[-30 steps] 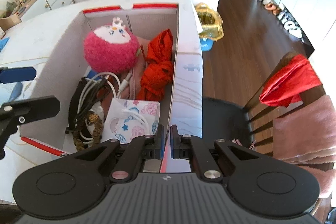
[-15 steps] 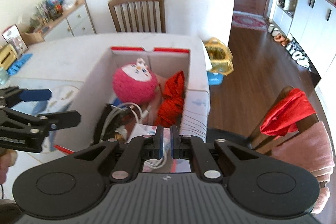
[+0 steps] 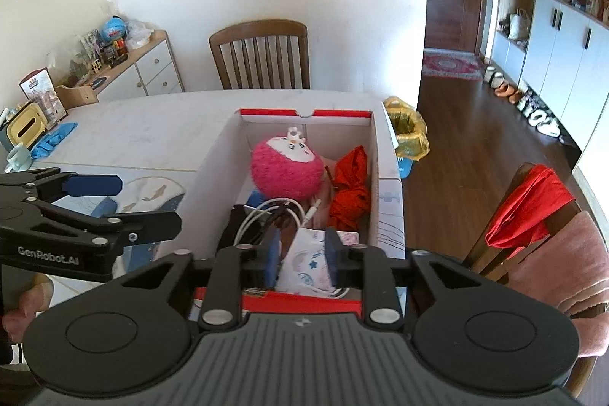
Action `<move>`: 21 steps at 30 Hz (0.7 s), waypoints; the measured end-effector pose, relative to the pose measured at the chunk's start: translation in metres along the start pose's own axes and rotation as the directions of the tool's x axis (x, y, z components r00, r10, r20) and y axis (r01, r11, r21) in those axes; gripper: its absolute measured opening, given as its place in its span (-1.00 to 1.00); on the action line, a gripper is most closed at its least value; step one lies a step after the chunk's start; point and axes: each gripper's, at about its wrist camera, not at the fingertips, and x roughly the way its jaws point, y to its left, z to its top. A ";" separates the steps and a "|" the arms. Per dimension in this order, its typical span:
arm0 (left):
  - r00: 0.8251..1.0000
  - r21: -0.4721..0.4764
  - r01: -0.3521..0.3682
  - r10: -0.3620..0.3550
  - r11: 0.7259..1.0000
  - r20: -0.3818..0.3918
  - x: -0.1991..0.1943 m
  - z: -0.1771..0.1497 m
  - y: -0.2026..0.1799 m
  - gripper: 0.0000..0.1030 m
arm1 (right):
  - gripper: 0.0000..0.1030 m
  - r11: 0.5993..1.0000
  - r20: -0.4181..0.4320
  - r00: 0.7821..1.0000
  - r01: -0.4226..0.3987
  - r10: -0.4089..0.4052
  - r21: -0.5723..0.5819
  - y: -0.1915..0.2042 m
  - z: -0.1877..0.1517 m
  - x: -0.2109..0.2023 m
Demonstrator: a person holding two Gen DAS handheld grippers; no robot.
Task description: Organize objects
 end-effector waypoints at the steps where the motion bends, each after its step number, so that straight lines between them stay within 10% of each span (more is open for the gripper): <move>1: 1.000 -0.002 0.002 -0.002 1.000 0.002 -0.002 -0.001 0.001 0.97 | -0.22 1.000 0.008 1.000 0.003 -0.003 0.000 0.003 -0.001 -0.002; 21: 0.998 0.007 0.050 -0.051 0.999 0.034 -0.027 -0.021 0.008 0.97 | 0.94 0.997 0.157 0.986 0.043 -0.053 0.070 0.037 -0.036 -0.036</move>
